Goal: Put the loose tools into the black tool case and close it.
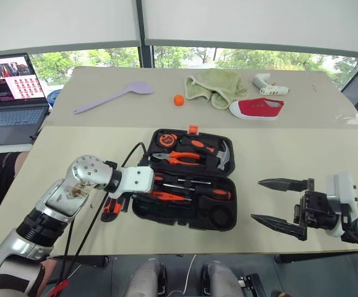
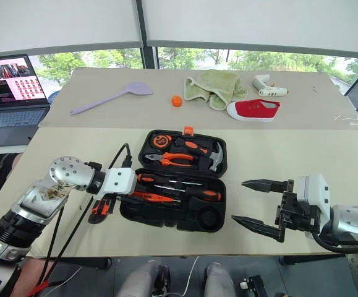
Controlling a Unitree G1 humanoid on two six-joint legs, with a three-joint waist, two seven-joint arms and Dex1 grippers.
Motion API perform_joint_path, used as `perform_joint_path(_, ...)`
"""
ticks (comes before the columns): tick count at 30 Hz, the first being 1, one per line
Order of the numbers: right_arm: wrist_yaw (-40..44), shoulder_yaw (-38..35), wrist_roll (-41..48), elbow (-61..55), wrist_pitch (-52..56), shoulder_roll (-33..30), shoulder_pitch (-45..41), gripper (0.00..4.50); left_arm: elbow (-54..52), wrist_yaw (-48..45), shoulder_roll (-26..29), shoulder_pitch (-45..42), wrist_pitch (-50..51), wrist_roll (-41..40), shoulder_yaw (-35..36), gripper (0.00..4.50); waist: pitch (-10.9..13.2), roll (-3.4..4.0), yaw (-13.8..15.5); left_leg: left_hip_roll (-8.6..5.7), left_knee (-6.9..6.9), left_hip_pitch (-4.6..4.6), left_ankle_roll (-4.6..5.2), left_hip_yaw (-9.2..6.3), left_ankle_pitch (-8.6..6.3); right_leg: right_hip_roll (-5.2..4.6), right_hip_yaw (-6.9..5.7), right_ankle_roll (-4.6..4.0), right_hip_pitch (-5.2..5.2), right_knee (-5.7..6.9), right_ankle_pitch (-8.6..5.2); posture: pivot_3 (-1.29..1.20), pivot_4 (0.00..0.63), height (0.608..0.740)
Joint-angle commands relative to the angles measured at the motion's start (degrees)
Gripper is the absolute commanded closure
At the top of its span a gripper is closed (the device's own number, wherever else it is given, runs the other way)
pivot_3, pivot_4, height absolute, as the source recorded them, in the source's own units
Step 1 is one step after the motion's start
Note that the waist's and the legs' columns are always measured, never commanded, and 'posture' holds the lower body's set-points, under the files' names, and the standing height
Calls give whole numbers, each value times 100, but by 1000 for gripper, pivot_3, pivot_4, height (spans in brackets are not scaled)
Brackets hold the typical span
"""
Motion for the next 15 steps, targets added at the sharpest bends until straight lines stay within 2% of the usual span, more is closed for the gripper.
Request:
perform_joint_path(1,-50,-209,192,-225,-15,29,53,0,100,149,-161,-91,19,292,-128,3873,0,-1,24,0,1,0,1,-1,0,-1,-1,0,1,0,0,0,150,740)
perform_joint_path(15,-207,-7,186,-225,39,94,-145,0,523,21,-136,-322,-172,717,-192,3873,0,-1,58,1,14,0,7,-1,-4,1,0,4,3,3,2,0,150,740)
